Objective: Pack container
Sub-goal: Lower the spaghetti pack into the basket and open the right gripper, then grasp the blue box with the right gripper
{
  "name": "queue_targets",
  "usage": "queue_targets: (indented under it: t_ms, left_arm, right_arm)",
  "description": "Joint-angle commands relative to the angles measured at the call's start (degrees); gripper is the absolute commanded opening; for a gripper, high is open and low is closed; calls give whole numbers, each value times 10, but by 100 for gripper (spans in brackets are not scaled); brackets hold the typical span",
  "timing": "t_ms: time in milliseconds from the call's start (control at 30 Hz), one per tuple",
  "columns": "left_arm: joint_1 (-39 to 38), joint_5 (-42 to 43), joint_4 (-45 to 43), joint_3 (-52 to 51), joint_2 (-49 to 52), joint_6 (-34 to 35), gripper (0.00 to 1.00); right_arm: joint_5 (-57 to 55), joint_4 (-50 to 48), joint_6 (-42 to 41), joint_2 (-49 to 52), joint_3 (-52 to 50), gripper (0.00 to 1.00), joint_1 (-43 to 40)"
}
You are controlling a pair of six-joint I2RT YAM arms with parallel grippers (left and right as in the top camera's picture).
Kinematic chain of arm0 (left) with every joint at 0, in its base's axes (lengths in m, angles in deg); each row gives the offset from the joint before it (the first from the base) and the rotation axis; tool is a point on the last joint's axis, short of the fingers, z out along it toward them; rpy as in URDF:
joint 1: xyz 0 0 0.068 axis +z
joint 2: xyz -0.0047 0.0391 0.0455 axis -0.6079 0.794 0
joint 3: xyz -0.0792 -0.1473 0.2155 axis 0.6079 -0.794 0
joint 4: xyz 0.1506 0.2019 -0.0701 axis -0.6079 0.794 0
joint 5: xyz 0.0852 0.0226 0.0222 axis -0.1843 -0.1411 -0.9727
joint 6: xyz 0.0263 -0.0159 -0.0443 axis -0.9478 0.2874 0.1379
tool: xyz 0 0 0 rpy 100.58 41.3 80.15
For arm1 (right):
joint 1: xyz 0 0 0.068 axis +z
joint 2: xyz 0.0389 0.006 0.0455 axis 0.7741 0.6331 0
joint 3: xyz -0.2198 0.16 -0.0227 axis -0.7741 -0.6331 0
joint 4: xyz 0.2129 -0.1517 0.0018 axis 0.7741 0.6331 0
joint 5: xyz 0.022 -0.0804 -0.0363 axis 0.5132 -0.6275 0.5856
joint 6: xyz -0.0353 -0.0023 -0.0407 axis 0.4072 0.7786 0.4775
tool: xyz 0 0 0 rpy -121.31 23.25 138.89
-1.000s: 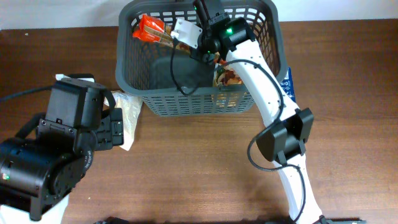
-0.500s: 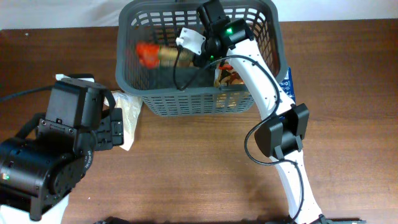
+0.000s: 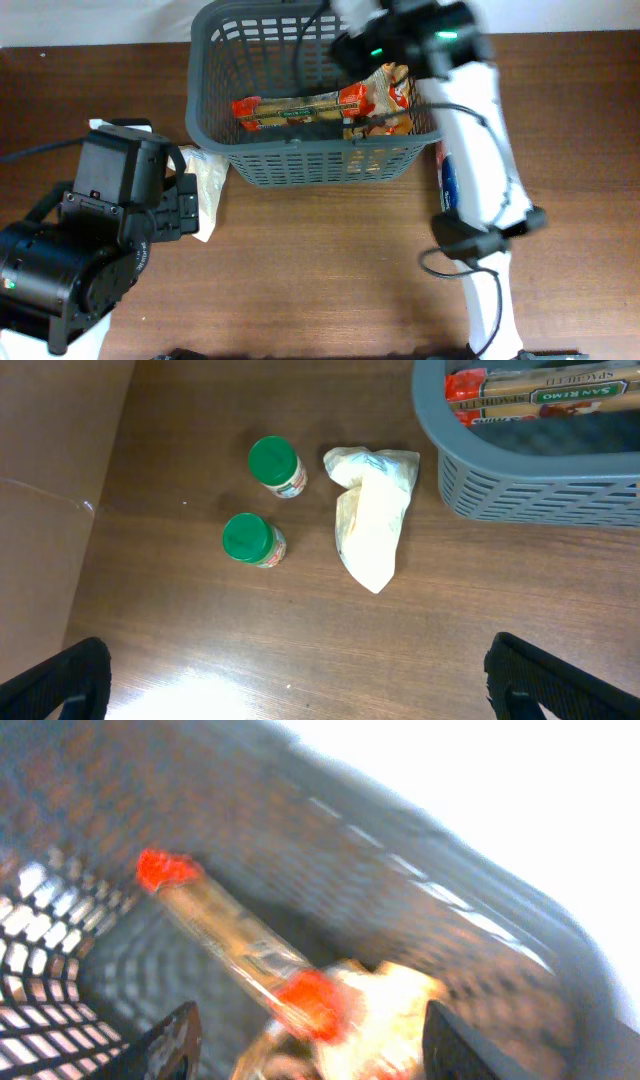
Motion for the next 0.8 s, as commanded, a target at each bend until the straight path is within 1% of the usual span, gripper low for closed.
queue_targets:
  t_ms: [0,33,133,200,233,300,467,533,633,733,767]
  left_arm:
    - [3,0,-1,-1,1,1,99]
    - [3,0,-1,-1,1,1,99]
    - [3,0,-1,-1,1,1,99]
    - [3,0,-1,-1,1,1,99]
    - [3,0,-1,-1,1,1,99]
    - [3,0,-1,-1,1,1,99]
    - [3,0,-1,-1,1,1,99]
    - [3,0,-1,-1,1,1,99]
    - [3,0,-1,-1,2,1,99]
    - [3,0,-1,-1,2,1,99]
    - [3,0,-1,-1,2,1,99]
  right_arm:
    - [-31,40,-146,-73,36,74,-96]
    - [-31,68,-179,-79,36,78,-137]
    - [-30,131,-238,-72,28,82,-228]
    - [19,131,-240,-69,-10,81,-276]
    - [39,130,-240,-67,-31,77,-291]
    - [58,131,-240,-62,-79,75,-317]
    - [58,108,-237,-53,-243,77,-326]
    - [58,59,-224,-53,-364,78,-315]
    - [60,3,-211,-53,-473,79,-304]
    - [73,-41,-188,-53,-555,80,-298]
    - [75,-67,-184,-53,-606,80,-295]
